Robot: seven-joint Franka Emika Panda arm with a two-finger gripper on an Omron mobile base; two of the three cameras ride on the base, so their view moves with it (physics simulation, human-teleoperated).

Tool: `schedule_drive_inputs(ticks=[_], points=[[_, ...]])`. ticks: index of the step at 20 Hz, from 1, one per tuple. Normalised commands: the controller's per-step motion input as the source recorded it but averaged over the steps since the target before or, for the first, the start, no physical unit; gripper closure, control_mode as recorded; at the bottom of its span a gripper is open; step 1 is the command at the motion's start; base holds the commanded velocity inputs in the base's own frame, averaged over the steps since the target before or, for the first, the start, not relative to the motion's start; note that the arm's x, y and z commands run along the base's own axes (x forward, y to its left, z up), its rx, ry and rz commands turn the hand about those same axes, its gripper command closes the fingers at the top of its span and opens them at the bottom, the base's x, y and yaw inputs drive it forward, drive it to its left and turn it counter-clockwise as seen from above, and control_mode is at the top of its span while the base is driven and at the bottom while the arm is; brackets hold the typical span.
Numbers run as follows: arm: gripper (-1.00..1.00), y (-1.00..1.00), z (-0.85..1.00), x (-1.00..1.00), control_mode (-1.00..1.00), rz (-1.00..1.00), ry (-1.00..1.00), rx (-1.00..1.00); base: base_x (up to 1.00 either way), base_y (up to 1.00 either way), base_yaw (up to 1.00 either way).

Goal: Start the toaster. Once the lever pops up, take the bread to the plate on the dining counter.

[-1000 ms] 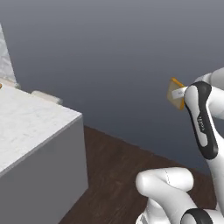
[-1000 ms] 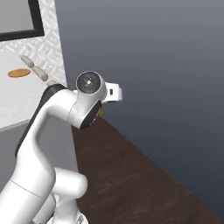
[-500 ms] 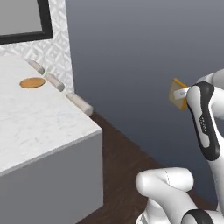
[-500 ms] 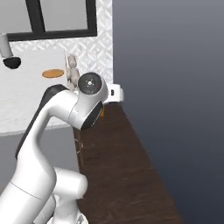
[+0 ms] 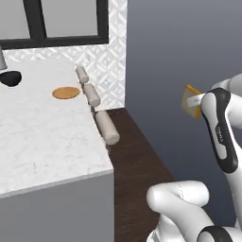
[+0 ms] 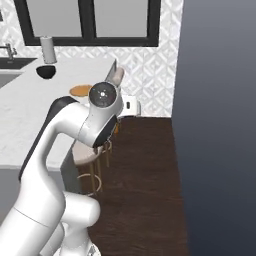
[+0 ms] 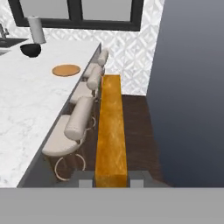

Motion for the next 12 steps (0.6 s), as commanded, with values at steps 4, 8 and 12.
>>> schedule_drive_inputs(ticks=[4,8,12], points=[[1.00,0.00,0.00,0.00,1.00,0.00,0.00,0.00,0.92,-0.51,0.49],[1.00,0.00,0.00,0.00,1.00,0.00,0.00,0.00,0.97,-0.35,0.44],[1.00,0.00,0.00,0.00,1.00,0.00,0.00,0.00,0.90,-0.29,0.42]])
